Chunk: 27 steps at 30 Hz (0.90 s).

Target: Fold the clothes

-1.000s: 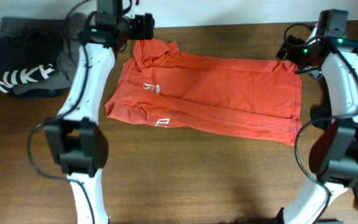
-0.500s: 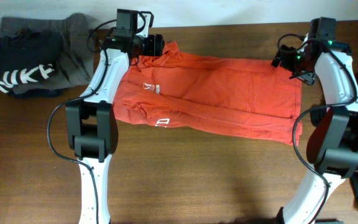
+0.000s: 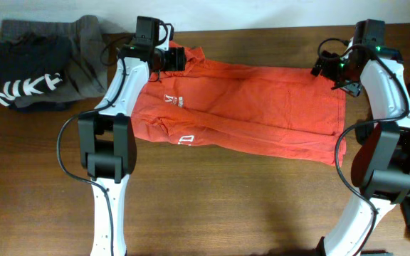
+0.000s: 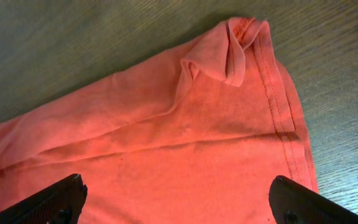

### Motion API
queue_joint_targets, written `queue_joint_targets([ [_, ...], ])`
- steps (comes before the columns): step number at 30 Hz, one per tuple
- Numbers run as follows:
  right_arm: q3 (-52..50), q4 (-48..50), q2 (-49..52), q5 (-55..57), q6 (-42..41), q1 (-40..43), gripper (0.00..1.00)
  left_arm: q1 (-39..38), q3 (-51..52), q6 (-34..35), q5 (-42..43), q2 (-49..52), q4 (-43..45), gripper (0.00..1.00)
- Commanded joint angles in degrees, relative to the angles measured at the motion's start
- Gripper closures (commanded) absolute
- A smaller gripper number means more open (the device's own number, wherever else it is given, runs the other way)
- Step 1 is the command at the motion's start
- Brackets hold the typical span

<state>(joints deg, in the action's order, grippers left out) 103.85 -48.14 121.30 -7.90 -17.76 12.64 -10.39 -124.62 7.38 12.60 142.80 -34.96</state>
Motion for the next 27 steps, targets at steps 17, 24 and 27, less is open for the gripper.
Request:
queue_joint_targets([
  [17,1.33,0.22,1.29,-0.48,0.39,-1.05,0.01,-0.07,-1.55,0.94,-1.03,4.5,1.95,0.23],
  [24,1.31,3.5,1.36,-0.26,0.39,-1.05,0.07,-0.07,-1.55,0.94,-1.03,4.5,3.26,0.37],
  [27,1.31,5.55,1.57,-0.26,0.37,-1.05,0.14,-0.07,-1.55,0.94,-1.03,4.52,3.32,0.43],
])
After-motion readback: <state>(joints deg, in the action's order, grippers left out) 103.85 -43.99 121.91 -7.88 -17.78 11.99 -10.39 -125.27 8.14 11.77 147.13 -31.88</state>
